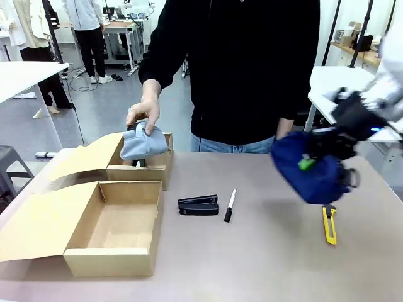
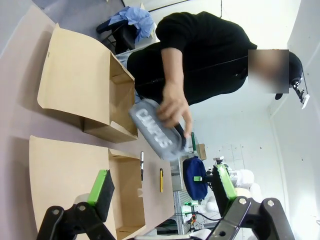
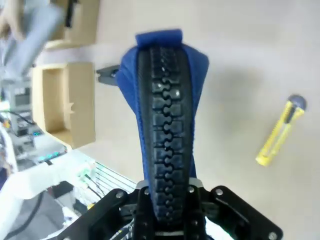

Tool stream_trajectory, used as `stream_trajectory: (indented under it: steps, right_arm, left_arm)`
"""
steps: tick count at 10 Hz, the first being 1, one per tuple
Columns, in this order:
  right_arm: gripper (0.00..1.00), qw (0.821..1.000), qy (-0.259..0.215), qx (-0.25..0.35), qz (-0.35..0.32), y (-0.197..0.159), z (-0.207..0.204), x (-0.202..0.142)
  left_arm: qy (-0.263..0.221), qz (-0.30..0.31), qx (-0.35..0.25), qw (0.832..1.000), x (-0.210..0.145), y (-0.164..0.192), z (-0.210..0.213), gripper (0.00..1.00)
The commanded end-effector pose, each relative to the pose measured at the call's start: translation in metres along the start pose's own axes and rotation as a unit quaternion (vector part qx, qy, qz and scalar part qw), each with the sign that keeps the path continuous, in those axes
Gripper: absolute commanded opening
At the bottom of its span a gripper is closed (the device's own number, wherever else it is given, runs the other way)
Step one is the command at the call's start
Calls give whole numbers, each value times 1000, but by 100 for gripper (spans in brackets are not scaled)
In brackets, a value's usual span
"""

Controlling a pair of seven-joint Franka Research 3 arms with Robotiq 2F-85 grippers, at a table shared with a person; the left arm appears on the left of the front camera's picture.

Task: Place items inside the box.
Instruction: Pick up a Pencil pouch or Stapler and place it inside the Mailer Box closest to the robot.

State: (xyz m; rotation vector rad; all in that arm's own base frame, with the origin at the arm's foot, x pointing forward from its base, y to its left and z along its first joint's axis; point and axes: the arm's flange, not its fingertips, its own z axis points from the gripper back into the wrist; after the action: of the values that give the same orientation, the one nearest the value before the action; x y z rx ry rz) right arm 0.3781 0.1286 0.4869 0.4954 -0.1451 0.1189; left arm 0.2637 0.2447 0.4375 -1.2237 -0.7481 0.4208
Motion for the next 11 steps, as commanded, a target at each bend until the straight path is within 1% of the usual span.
stream_trajectory:
  steps: [1,2,3,4,5,6,9,10,11]
  right_arm:
    - [8,999,5,-33,43,72,-41,21]
    - [8,996,-4,-37,82,114,-63,22]
    - [8,991,-9,-12,136,154,-82,15]
    - [8,979,-6,-7,202,180,-95,1]
    - [8,971,12,6,239,181,-93,-7]
    - [8,988,10,-9,154,176,-89,-8]
    - [8,988,10,-9,154,176,-89,-8]
    - [8,985,13,-6,174,182,-95,-5]
    - [8,990,0,-10,144,203,-105,-3]
  left_arm:
    - [-7,-11,-12,1000,0,0,-1,100]
    - [-7,-11,-12,1000,0,0,-1,100]
    - [-7,-11,-12,1000,0,0,-1,100]
    - [-7,-11,-12,1000,0,0,-1,100]
    - [-7,-11,-12,1000,0,0,-1,100]
    - [-7,-11,-12,1000,0,0,-1,100]
    - [-7,-11,-12,1000,0,0,-1,100]
    - [-7,-11,-12,1000,0,0,-1,100]
    - [-7,-11,-12,1000,0,0,-1,100]
